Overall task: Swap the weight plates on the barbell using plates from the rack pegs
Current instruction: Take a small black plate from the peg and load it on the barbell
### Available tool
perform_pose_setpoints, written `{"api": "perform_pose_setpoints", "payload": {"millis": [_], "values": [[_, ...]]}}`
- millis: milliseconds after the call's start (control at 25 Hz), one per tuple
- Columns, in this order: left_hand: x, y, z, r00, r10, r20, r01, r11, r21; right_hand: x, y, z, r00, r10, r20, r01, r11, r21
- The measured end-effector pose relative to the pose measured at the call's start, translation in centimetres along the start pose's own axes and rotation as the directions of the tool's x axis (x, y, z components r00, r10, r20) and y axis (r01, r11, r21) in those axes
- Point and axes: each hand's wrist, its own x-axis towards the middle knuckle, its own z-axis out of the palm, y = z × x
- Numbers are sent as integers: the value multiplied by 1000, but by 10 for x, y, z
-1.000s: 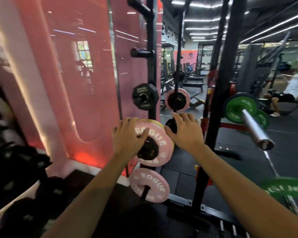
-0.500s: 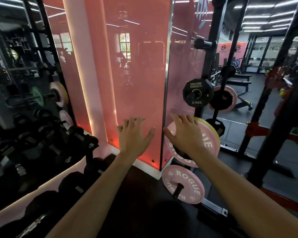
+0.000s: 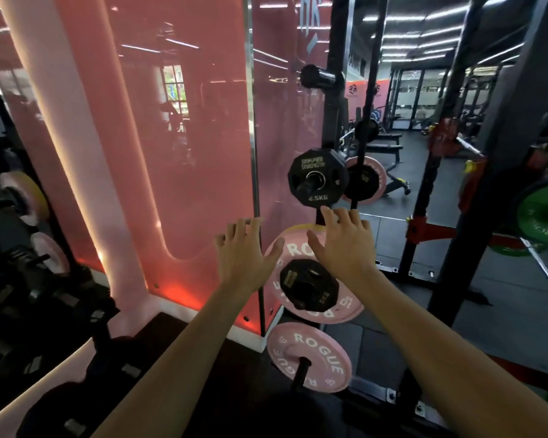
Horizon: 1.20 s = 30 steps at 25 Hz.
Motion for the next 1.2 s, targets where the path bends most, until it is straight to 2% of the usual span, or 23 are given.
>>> {"api": "perform_pose_setpoints", "payload": {"millis": [400, 600, 880, 1200], "values": [[120, 17, 98, 997, 72, -31, -74, 995, -70, 91, 68, 71, 994, 105, -5, -105, 994, -31], [157, -1, 141, 995, 93, -31, -96, 988, -125, 117, 75, 99, 987, 159, -17, -160, 984, -80], [225, -35, 199, 979, 189, -71, -200, 959, -202, 171, 73, 135, 959, 282, -29, -283, 945, -166], [280, -55, 258, 961, 277, -2, -269, 930, -250, 213, 74, 160, 911, 405, -77, -411, 873, -263]]}}
